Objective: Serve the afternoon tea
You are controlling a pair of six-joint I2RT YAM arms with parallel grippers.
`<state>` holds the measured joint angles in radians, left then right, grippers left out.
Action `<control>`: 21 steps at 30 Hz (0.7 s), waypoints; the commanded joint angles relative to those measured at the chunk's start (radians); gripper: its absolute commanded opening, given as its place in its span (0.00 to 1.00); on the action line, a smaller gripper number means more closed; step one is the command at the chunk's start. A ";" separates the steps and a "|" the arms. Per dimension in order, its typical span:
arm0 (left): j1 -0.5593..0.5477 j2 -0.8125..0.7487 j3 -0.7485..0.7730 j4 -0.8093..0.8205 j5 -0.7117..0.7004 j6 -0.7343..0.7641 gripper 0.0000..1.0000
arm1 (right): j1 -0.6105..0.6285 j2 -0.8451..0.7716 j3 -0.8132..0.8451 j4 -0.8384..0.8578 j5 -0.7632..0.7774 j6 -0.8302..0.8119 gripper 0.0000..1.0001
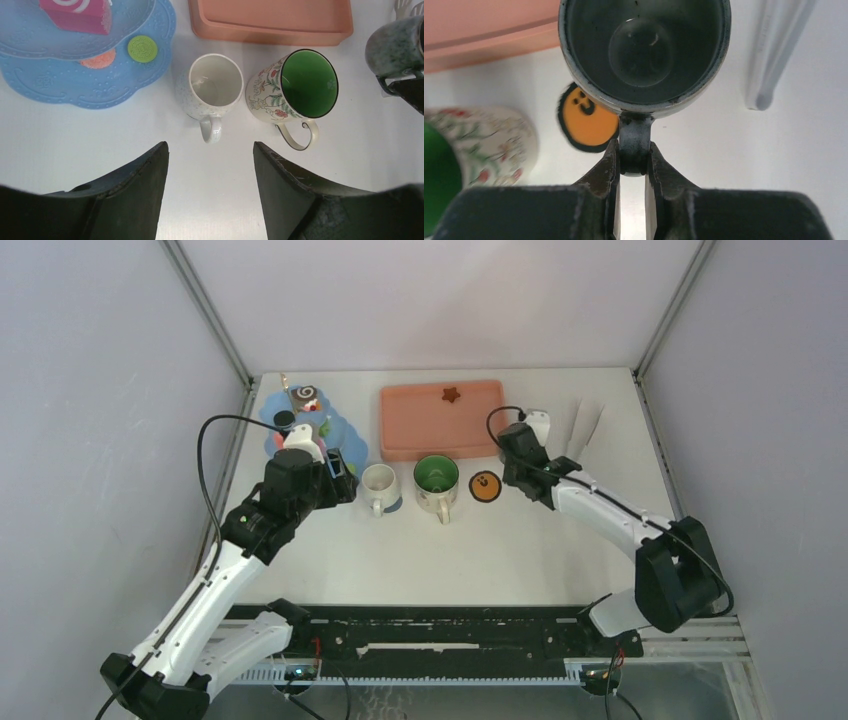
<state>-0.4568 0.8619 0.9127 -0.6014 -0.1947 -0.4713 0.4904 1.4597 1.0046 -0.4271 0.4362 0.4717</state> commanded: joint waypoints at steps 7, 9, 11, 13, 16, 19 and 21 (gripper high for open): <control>0.006 -0.027 0.040 -0.003 -0.024 0.027 0.68 | 0.130 -0.050 -0.086 0.223 -0.058 -0.045 0.00; 0.007 -0.025 0.038 -0.003 -0.022 0.027 0.68 | 0.144 -0.031 -0.087 0.231 -0.076 -0.045 0.00; 0.007 -0.024 0.039 -0.003 -0.018 0.028 0.68 | 0.151 -0.015 -0.087 0.233 -0.080 -0.041 0.00; 0.008 -0.029 0.039 -0.003 -0.023 0.028 0.68 | 0.152 -0.005 -0.087 0.226 -0.091 -0.034 0.00; 0.007 -0.036 0.037 -0.006 -0.029 0.028 0.68 | 0.154 0.009 -0.087 0.217 -0.110 -0.030 0.00; 0.008 -0.041 0.031 -0.007 -0.028 0.027 0.67 | 0.160 0.023 -0.087 0.218 -0.119 -0.039 0.00; 0.009 -0.044 0.029 -0.009 -0.026 0.028 0.68 | 0.160 0.028 -0.087 0.216 -0.120 -0.041 0.00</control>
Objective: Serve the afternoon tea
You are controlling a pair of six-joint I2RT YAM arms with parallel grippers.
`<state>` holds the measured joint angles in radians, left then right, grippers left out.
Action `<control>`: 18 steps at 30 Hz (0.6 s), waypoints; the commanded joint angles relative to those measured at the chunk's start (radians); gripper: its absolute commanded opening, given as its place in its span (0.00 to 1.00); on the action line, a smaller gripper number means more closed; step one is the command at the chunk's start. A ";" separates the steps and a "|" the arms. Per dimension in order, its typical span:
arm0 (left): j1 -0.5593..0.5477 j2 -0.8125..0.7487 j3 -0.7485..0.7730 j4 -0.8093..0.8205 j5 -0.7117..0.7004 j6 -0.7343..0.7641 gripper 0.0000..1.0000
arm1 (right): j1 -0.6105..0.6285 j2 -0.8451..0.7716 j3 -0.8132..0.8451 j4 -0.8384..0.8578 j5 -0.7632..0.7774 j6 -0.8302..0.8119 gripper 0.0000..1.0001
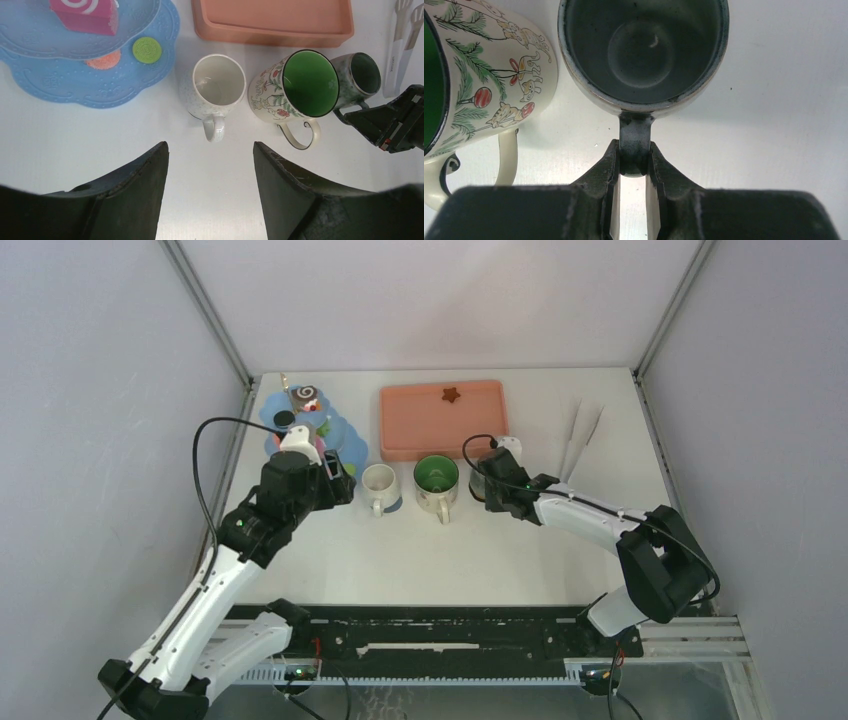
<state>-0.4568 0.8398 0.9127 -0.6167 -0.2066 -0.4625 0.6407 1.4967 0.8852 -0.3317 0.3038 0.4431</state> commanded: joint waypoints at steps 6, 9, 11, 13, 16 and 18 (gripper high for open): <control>0.009 -0.031 0.025 0.001 -0.021 0.014 0.68 | 0.017 0.009 0.033 0.114 0.006 -0.014 0.00; 0.009 -0.040 0.023 -0.002 -0.024 0.013 0.67 | 0.032 0.008 0.032 0.109 0.020 -0.025 0.00; 0.009 -0.044 0.018 -0.001 -0.029 0.010 0.68 | 0.038 0.014 0.046 0.086 0.030 -0.018 0.05; 0.009 -0.045 0.017 -0.007 -0.040 0.004 0.68 | 0.047 0.016 0.053 0.074 0.046 -0.016 0.10; 0.009 -0.048 0.015 -0.012 -0.042 0.000 0.68 | 0.052 0.005 0.052 0.070 0.052 -0.013 0.18; 0.009 -0.053 0.014 -0.013 -0.044 0.000 0.68 | 0.053 -0.006 0.053 0.066 0.061 -0.010 0.20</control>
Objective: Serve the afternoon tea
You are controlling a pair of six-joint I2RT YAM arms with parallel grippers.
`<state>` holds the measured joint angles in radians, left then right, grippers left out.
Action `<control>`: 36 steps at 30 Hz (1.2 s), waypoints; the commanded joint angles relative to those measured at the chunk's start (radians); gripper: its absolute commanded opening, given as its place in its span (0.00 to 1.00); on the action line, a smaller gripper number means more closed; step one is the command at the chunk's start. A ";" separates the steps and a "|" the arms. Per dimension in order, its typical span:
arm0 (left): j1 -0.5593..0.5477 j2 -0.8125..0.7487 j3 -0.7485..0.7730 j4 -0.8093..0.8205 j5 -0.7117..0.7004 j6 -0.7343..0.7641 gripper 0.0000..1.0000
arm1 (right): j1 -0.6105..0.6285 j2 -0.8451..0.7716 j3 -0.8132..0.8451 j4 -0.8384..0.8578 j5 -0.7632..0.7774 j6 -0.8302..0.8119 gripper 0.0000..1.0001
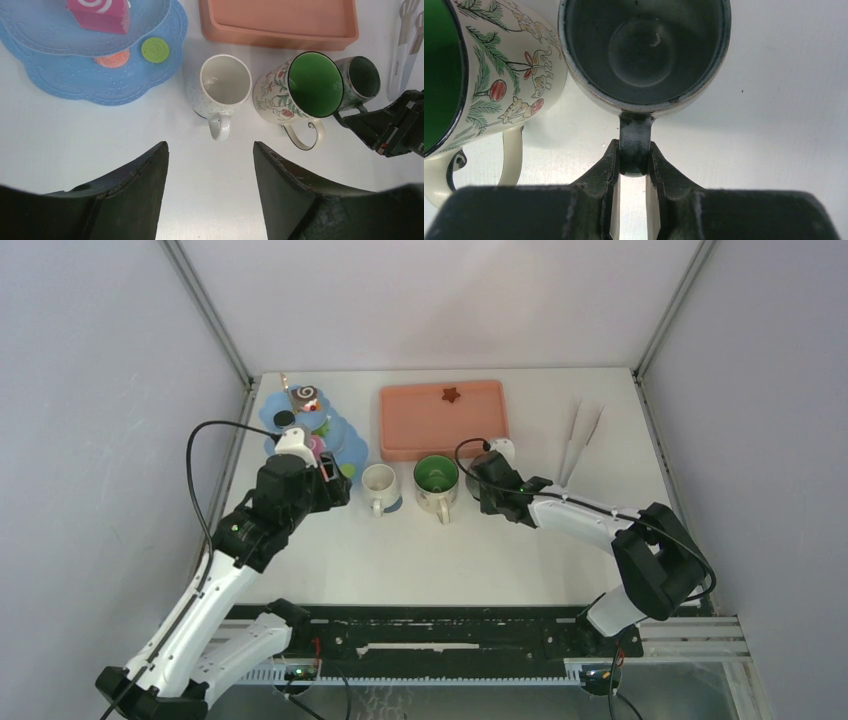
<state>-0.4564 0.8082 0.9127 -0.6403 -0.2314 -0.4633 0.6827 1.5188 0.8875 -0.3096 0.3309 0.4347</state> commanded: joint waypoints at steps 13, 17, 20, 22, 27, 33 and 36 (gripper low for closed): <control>0.009 -0.037 0.014 0.004 -0.019 0.000 0.68 | 0.012 -0.103 0.050 -0.008 0.064 0.016 0.47; 0.008 -0.036 0.017 0.005 -0.020 0.002 0.68 | 0.023 -0.156 0.070 -0.066 0.071 0.024 0.48; 0.009 -0.032 0.025 0.004 -0.020 0.003 0.68 | 0.036 -0.220 0.096 -0.130 0.076 0.022 0.49; 0.009 -0.027 0.041 0.002 -0.019 0.010 0.68 | 0.034 -0.268 0.120 -0.181 0.084 0.028 0.51; 0.009 0.006 0.085 0.022 0.015 0.034 0.70 | 0.006 -0.370 0.324 -0.420 0.166 0.076 0.80; 0.010 0.094 0.198 -0.008 0.021 0.055 0.83 | -0.050 -0.468 0.527 -0.574 0.346 0.072 1.00; 0.013 0.130 0.308 -0.045 0.001 0.068 0.91 | -0.072 -0.520 0.567 -0.581 0.417 0.021 1.00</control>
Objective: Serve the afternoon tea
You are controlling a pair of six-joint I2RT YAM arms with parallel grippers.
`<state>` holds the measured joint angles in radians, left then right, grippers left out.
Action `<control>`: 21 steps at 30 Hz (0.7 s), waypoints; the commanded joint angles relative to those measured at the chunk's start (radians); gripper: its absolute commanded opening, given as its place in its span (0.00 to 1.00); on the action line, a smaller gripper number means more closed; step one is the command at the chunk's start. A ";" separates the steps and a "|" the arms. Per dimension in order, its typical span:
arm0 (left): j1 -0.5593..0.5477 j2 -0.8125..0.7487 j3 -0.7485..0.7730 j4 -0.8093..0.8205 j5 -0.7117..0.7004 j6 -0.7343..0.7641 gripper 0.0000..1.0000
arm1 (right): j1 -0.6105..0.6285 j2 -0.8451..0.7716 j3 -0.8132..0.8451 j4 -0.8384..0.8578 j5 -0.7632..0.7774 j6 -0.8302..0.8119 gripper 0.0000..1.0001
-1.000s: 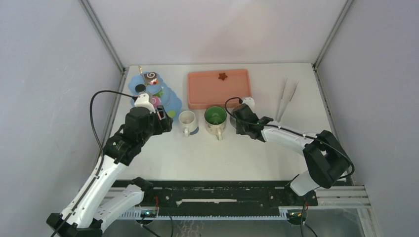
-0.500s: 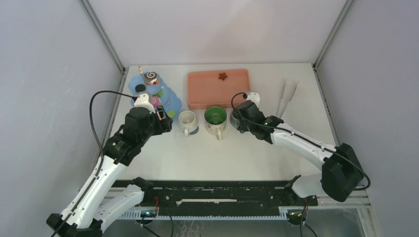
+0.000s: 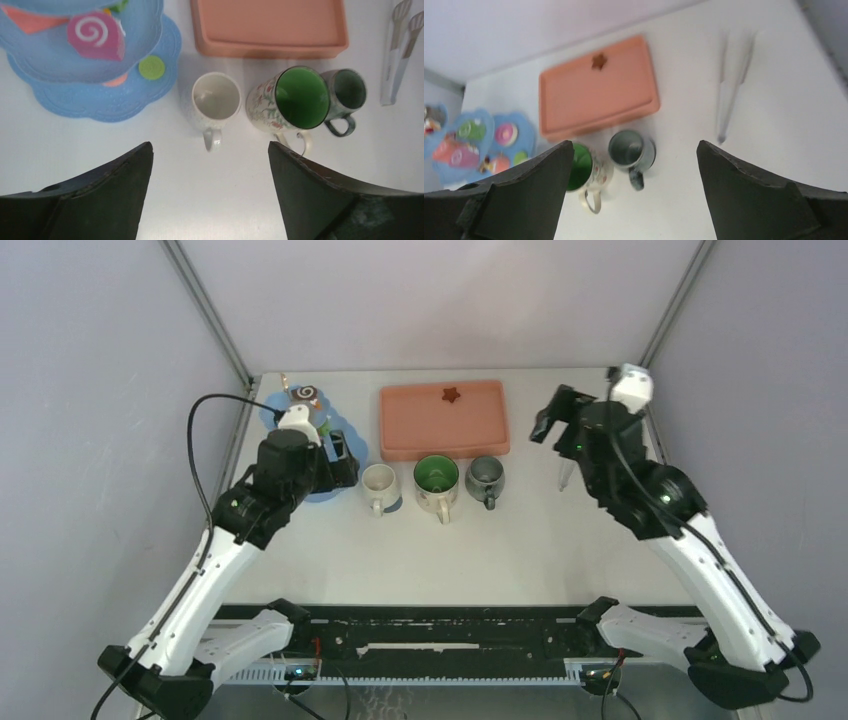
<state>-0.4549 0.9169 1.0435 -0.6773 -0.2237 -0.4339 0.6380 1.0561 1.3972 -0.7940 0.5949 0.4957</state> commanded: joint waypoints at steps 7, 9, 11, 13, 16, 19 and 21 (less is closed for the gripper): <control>0.012 0.031 0.327 -0.044 -0.103 0.068 1.00 | -0.064 -0.135 0.058 -0.094 0.243 -0.077 1.00; 0.012 0.005 0.328 -0.036 -0.127 0.080 1.00 | -0.064 -0.144 0.054 -0.101 0.259 -0.062 1.00; 0.012 -0.032 0.301 -0.005 -0.163 0.104 0.99 | -0.064 -0.156 0.025 -0.082 0.267 -0.079 1.00; 0.012 -0.091 0.243 0.038 -0.200 0.114 0.99 | -0.071 -0.156 -0.001 -0.066 0.291 -0.091 1.00; 0.012 -0.155 0.167 0.082 -0.200 0.125 1.00 | -0.084 -0.138 -0.012 -0.079 0.339 -0.079 1.00; 0.012 -0.187 0.135 0.090 -0.206 0.126 1.00 | -0.088 -0.124 -0.013 -0.106 0.356 -0.040 1.00; 0.012 -0.193 0.134 0.077 -0.230 0.124 1.00 | -0.093 -0.120 -0.013 -0.122 0.363 -0.011 1.00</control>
<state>-0.4492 0.7345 1.2007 -0.6529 -0.4011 -0.3378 0.5552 0.9291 1.3857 -0.8932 0.9054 0.4416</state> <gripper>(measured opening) 0.996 1.000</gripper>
